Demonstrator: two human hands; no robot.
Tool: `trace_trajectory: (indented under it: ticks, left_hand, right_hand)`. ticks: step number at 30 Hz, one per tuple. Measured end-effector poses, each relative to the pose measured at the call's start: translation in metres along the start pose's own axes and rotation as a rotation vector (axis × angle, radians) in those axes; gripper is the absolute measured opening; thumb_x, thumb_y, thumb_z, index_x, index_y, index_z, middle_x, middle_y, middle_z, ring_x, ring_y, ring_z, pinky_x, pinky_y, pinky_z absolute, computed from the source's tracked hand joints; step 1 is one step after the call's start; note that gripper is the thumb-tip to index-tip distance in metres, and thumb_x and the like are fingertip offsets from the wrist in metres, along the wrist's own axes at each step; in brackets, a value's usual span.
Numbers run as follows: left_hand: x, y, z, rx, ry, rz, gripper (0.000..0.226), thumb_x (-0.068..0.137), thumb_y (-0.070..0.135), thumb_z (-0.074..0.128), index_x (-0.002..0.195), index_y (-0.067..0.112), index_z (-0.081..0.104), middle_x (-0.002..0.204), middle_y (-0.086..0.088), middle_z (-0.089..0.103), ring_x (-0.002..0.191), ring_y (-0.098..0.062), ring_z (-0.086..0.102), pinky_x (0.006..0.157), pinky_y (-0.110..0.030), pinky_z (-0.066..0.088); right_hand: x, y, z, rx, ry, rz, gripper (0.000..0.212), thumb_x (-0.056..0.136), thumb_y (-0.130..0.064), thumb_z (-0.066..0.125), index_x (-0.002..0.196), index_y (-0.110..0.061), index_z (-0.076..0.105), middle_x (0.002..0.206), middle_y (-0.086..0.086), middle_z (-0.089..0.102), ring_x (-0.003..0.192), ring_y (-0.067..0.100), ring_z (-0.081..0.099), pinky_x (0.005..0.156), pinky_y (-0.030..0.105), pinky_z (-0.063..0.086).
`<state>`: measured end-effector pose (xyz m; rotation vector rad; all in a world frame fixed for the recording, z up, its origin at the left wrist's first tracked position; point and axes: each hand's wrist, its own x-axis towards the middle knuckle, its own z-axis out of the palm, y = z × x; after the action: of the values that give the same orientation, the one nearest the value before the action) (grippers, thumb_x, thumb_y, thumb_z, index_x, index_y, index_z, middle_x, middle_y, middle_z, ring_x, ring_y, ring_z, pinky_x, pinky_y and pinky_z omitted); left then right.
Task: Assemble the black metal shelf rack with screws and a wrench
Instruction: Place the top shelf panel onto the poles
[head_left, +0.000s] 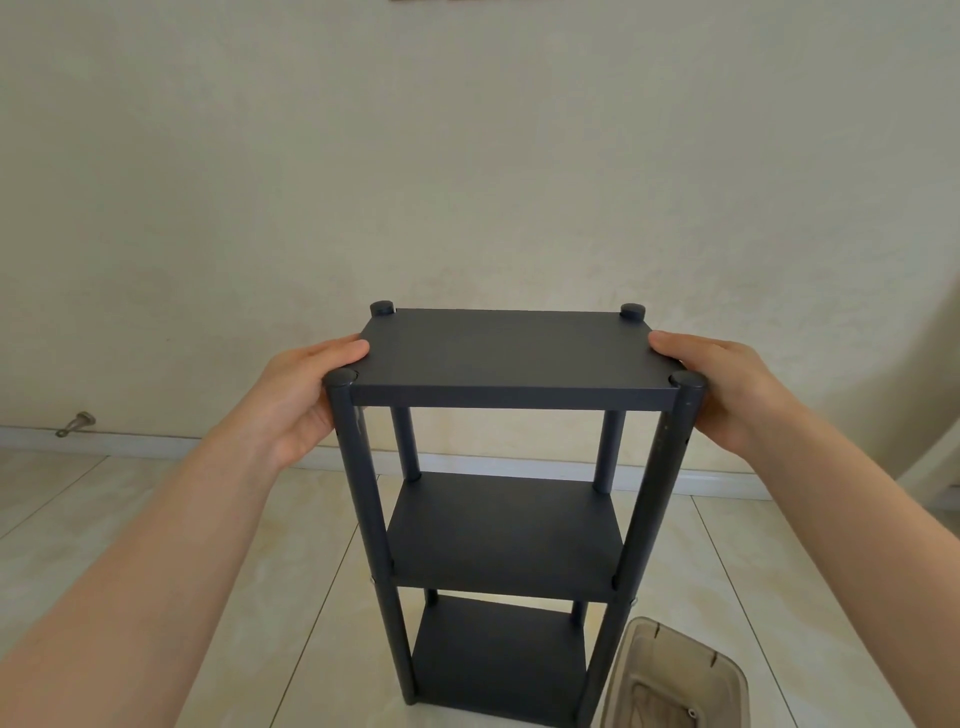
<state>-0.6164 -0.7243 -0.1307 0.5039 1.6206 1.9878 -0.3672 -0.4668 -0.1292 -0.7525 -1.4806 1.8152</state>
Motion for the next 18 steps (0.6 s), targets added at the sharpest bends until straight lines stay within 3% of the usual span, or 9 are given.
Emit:
trace_trajectory:
  ticks: [3, 7, 18]
  left_hand:
    - [0.002, 0.002, -0.003, 0.025, -0.019, 0.024, 0.016, 0.093, 0.01, 0.066, 0.108, 0.008, 0.071, 0.089, -0.004, 0.078, 0.071, -0.011, 0.074, 0.056, -0.021, 0.056]
    - [0.002, -0.001, -0.005, 0.016, -0.019, 0.0, 0.013, 0.094, 0.009, 0.064, 0.104, 0.005, 0.071, 0.081, -0.003, 0.077, 0.066, -0.012, 0.073, 0.053, -0.021, 0.056]
    - [0.009, -0.019, -0.011, 0.0, -0.008, -0.044, 0.016, 0.093, 0.009, 0.066, 0.107, 0.007, 0.071, 0.095, -0.004, 0.078, 0.077, -0.015, 0.076, 0.058, -0.024, 0.058]
  right_hand:
    - [0.001, -0.001, 0.0, 0.007, 0.008, 0.008, 0.012, 0.088, -0.013, 0.071, 0.098, -0.007, 0.068, 0.074, 0.002, 0.076, 0.058, 0.013, 0.07, 0.048, 0.023, 0.053]
    - [0.002, 0.003, -0.002, 0.007, -0.019, 0.026, 0.015, 0.089, -0.014, 0.07, 0.1, -0.004, 0.068, 0.074, 0.003, 0.075, 0.058, 0.015, 0.07, 0.048, 0.023, 0.052]
    - [0.003, 0.012, -0.002, 0.038, 0.0, 0.064, 0.015, 0.086, -0.013, 0.072, 0.098, -0.004, 0.07, 0.075, 0.003, 0.075, 0.06, 0.017, 0.071, 0.049, 0.024, 0.054]
